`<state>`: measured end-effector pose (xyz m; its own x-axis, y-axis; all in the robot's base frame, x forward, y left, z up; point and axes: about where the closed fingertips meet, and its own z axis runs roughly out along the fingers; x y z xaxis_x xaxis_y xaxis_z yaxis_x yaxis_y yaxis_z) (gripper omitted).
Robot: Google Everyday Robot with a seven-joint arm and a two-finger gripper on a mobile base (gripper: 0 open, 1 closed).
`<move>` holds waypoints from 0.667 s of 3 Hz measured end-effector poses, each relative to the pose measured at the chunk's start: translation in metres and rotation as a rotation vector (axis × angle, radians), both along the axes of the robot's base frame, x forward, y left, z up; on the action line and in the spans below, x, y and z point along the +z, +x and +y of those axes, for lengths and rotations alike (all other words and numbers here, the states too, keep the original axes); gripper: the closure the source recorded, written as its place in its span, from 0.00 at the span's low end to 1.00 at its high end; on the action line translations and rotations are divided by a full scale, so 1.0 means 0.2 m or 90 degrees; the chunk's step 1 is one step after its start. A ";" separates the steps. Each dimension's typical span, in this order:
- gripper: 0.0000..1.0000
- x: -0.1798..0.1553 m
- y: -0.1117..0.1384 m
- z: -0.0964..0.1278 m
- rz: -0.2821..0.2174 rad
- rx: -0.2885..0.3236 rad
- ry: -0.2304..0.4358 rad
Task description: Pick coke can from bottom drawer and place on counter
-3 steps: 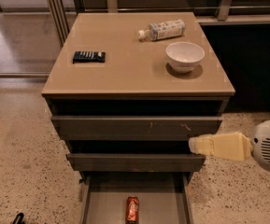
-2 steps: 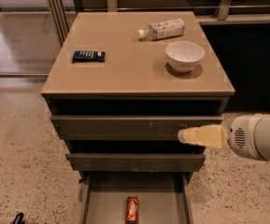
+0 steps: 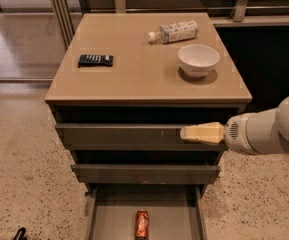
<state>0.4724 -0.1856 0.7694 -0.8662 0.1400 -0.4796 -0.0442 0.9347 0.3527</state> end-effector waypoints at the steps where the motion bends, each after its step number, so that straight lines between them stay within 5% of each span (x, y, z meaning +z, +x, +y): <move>1: 0.00 -0.01 0.00 0.01 0.002 0.000 0.004; 2: 0.00 -0.18 -0.02 0.09 0.037 0.007 0.063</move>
Offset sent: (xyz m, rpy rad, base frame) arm -0.0074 0.0394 -0.0840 0.2350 0.1403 0.0203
